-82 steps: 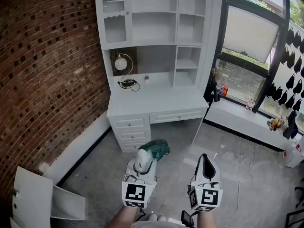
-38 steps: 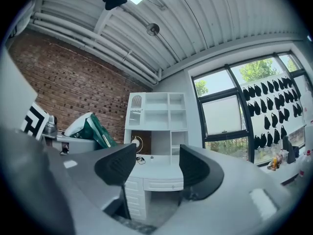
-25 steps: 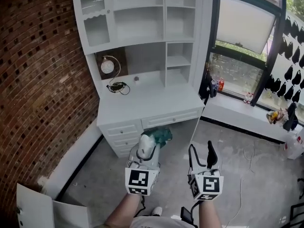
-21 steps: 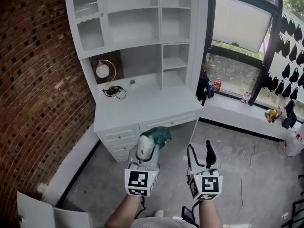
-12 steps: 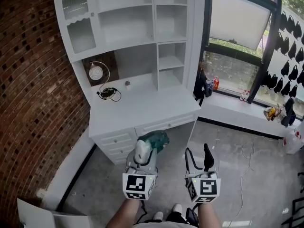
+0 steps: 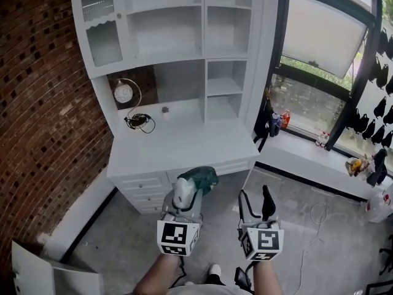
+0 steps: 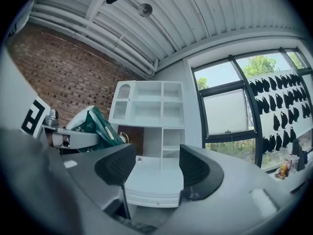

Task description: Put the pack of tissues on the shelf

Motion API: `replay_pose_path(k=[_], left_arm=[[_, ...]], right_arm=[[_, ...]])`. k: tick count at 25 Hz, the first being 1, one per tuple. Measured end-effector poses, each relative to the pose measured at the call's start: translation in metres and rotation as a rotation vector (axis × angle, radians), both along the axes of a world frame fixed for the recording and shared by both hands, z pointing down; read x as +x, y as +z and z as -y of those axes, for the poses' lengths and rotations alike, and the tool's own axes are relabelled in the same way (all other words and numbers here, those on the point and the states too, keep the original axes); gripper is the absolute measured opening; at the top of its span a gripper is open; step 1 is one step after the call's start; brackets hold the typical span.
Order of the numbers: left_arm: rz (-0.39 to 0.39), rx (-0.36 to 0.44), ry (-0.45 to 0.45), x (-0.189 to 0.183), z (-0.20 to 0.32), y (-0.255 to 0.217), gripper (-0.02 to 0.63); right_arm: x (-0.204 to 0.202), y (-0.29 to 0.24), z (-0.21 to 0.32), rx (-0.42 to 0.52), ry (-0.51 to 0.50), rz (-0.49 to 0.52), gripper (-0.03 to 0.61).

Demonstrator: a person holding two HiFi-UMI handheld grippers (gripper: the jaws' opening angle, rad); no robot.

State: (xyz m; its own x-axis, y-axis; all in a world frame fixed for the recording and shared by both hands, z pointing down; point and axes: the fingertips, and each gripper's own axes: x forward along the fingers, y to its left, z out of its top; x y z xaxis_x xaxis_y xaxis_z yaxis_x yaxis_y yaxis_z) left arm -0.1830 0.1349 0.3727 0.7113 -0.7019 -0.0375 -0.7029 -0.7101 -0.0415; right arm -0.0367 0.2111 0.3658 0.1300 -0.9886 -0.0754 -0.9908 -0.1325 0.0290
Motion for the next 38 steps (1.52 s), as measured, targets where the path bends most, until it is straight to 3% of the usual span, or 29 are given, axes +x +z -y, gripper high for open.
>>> replay_pose_path(k=[7, 17, 38], left_arm=[[-0.018, 0.037, -0.045, 0.045, 0.021, -0.021, 0.101], [0.002, -0.02, -0.085, 0.059, 0.055, 0.001, 0.101], [-0.039, 0.008, -0.006, 0.103, 0.213, -0.016, 0.101]], right_arm=[[0.048, -0.02, 0.028, 0.028, -0.053, -0.017, 0.278], [0.066, 0.021, 0.067, -0.045, -0.087, 0.056, 0.278], [0.108, 0.004, 0.216, -0.01, -0.015, 0.071, 0.278]])
